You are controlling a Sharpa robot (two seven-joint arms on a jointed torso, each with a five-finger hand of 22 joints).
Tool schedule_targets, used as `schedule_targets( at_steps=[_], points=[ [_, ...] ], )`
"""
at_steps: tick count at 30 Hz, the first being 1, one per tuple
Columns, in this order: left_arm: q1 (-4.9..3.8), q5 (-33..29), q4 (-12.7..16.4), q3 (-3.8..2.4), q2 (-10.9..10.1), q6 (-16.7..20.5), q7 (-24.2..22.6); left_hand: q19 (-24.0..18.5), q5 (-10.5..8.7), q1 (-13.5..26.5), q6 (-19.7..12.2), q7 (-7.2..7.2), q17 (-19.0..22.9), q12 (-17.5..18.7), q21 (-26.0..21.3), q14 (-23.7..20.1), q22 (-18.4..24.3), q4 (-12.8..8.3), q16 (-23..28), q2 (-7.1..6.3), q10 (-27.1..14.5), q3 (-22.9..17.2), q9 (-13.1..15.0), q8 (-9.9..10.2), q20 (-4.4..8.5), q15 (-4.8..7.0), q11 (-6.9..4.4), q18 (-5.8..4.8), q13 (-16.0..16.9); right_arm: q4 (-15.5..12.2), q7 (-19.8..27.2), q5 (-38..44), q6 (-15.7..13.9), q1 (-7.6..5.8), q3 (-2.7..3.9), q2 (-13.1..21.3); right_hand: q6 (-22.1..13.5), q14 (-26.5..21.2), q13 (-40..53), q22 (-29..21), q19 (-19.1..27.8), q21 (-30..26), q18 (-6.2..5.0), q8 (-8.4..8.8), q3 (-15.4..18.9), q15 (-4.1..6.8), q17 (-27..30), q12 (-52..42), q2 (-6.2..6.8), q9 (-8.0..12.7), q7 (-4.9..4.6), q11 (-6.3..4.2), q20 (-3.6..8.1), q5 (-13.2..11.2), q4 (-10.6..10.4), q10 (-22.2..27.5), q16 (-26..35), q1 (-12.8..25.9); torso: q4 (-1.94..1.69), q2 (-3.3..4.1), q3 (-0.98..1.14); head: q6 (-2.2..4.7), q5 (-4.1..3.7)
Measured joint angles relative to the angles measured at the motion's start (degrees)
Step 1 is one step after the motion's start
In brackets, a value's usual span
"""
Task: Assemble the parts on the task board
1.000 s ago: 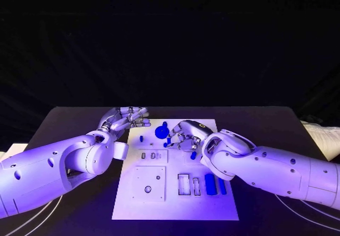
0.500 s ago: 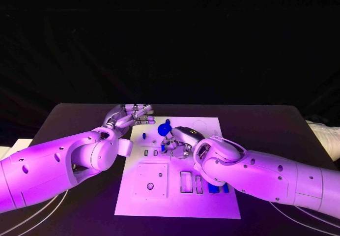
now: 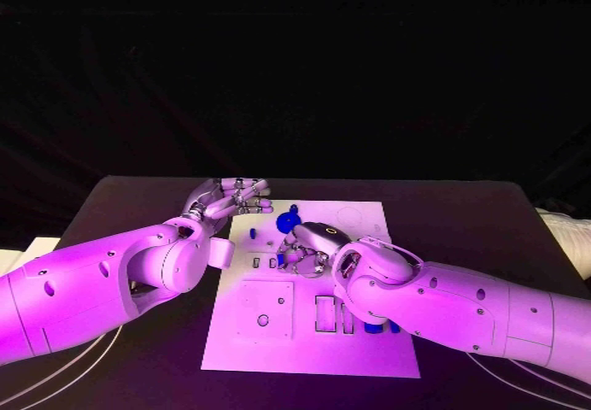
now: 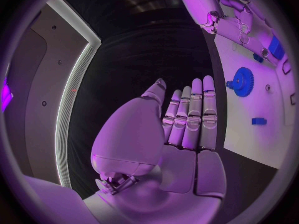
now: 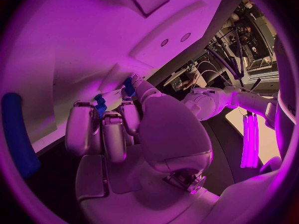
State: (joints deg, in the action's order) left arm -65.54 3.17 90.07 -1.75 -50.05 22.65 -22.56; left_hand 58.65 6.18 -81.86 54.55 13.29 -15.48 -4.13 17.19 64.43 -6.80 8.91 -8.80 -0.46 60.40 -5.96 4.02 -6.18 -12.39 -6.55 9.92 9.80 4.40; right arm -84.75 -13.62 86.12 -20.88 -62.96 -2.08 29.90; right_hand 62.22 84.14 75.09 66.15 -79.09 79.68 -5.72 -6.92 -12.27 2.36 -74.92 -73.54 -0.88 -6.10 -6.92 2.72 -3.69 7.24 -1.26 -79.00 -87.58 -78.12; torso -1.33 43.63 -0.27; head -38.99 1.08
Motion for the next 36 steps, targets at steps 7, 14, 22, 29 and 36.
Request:
schedule_targets(
  at_steps=[7, 14, 22, 29, 36],
  points=[
    [0.00, 0.0, 0.0, 0.00, 0.0, 0.0, 0.1, 0.0, 0.00, 0.0, 0.0, 0.00, 0.0, 0.0, 0.0, 0.0, 0.0, 0.0, 0.0, 0.00, 0.0, 0.0, 0.0, 0.0, 0.00, 0.00, 0.00, 0.00, 0.0, 0.2, -0.1, 0.6, 0.3, -0.03, 0.03, -0.1, 0.1, 0.0, -0.3, -1.5, 0.9, -0.7, 0.01, 0.37, 0.0, 0.00, 0.0, 1.8, 0.77, -0.4, 0.30, -0.60, 0.09, 0.1, 0.0, 0.4, 0.8, 0.8, 0.02, -0.01, 0.00, -0.19, 0.13],
    [0.00, 0.0, 0.1, 0.00, 0.0, 0.0, 0.1, -0.2, 0.00, 0.0, 0.0, 0.00, 0.0, 0.0, 0.0, 0.0, 0.1, 0.0, 0.0, 0.00, 0.0, 0.0, 0.0, 0.0, -0.21, 0.00, 0.00, 0.00, 0.0, 0.2, -0.4, 1.2, 0.5, -0.05, 0.03, -0.1, -0.2, 0.0, -0.8, -2.0, 1.1, -1.2, 0.00, 0.72, 0.0, 0.00, 0.0, 2.3, 1.24, -0.3, -0.04, -0.60, -0.11, 0.1, 0.3, 0.4, 0.8, 1.2, 0.02, -0.02, 0.03, -0.29, 0.19],
    [0.00, 0.0, 0.1, 0.00, -0.1, 0.0, 0.2, -0.2, 0.00, 0.0, 0.0, 0.00, 0.0, 0.0, 0.0, 0.0, 0.1, 0.0, 0.0, 0.00, 0.0, 0.0, 0.0, 0.0, -0.21, 0.00, 0.00, 0.00, 0.0, 0.2, -0.6, 1.5, 1.1, 0.00, -0.06, -0.2, -3.1, -0.1, -5.9, -5.3, 2.8, -2.9, 0.00, 2.67, 0.2, -0.54, 0.0, 7.7, 2.87, 0.3, -1.31, 0.39, -0.96, 1.1, 0.5, 4.1, 2.3, 2.4, 0.02, -0.02, 0.03, -0.43, 0.31],
    [0.00, 0.0, 0.1, 0.00, -0.1, 0.0, 0.2, -0.2, 0.00, 0.0, 0.0, 0.00, 0.0, 0.0, 0.0, 0.0, 0.1, 0.0, 0.0, 0.00, 0.0, 0.0, 0.0, 0.0, -0.21, 0.00, 0.00, 0.00, 0.0, 0.3, -0.6, 1.6, 1.2, -0.02, -0.06, -0.3, -4.2, -0.1, -7.2, -6.3, 3.4, -3.6, 0.00, 2.96, 0.6, -0.93, 0.0, 9.2, 3.49, 0.4, -1.54, 0.73, -1.14, 1.3, 0.4, 5.0, 2.7, 3.0, 0.02, -0.02, 0.02, -0.47, 0.32],
    [0.00, 0.0, 0.1, 0.00, -0.1, 0.0, 0.2, -0.2, 0.00, 0.0, 0.0, 0.00, 0.0, 0.0, -0.2, 0.0, 0.0, 0.0, 0.0, 0.00, 0.0, 0.0, 0.0, 0.0, -0.21, 0.00, 0.00, 0.00, 0.0, 0.1, -0.6, 1.5, 0.4, 0.12, -0.19, -0.3, -6.2, -0.1, -7.6, -6.7, 3.6, -3.8, 0.00, 3.18, 1.9, -1.34, 0.0, 9.3, 4.29, 0.7, -1.90, 0.83, -1.34, 1.3, -0.2, 5.3, 2.9, 3.8, 0.02, -0.02, 0.02, -0.50, 0.32]
  ],
)
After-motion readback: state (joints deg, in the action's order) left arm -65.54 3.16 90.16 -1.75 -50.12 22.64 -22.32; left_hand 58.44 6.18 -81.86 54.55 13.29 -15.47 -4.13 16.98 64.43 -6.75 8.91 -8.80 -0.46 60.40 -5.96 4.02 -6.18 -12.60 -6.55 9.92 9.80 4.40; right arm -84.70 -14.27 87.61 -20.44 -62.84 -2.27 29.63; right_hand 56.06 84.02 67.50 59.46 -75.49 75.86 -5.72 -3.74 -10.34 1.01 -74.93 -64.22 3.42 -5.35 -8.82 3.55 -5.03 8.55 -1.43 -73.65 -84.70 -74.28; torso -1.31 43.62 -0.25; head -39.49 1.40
